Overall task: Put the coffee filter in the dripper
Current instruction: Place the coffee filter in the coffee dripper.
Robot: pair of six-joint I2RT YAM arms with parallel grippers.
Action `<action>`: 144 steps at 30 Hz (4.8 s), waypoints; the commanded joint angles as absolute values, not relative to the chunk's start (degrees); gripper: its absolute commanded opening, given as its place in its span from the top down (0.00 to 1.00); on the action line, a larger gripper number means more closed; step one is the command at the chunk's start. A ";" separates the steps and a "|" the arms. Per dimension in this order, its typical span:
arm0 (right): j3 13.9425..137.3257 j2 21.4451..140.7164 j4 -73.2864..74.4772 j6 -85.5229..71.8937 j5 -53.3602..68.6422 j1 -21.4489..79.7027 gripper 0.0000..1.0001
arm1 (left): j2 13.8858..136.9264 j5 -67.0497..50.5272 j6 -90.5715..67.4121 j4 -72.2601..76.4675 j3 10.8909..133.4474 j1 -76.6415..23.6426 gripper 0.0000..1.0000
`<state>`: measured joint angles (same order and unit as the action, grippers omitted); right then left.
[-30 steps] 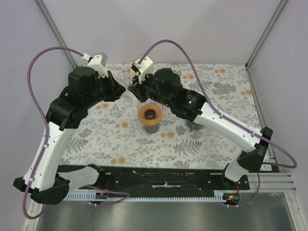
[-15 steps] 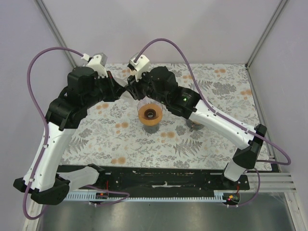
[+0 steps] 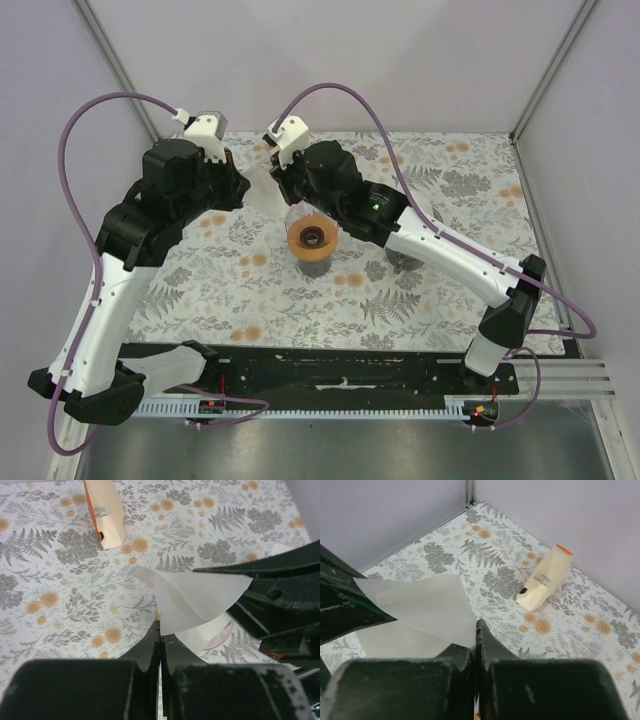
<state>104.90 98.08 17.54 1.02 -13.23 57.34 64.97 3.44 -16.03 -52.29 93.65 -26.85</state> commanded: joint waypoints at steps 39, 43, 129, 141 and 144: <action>109.16 94.57 49.57 -6.58 -0.18 48.69 1.00 | 73.82 -17.91 1.41 -56.17 99.05 -26.89 0.45; 109.07 95.54 51.15 -8.70 -0.18 48.60 1.00 | 73.83 -21.44 -1.30 -54.58 95.99 -26.89 0.30; 107.58 113.73 49.22 1.76 -0.26 52.12 1.00 | 76.64 -28.30 -12.48 -48.17 79.72 -18.10 0.26; 111.88 109.08 49.83 1.14 3.25 52.03 1.00 | 77.78 -25.23 -11.43 -47.46 79.80 -19.34 0.39; 112.15 107.76 49.66 1.49 3.25 52.03 0.95 | 77.52 -25.13 -11.16 -47.64 80.16 -19.34 0.41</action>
<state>107.83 112.75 53.06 1.37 0.75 51.35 77.95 -24.64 -11.42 -48.95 78.46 -18.37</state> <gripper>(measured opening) 0.030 0.602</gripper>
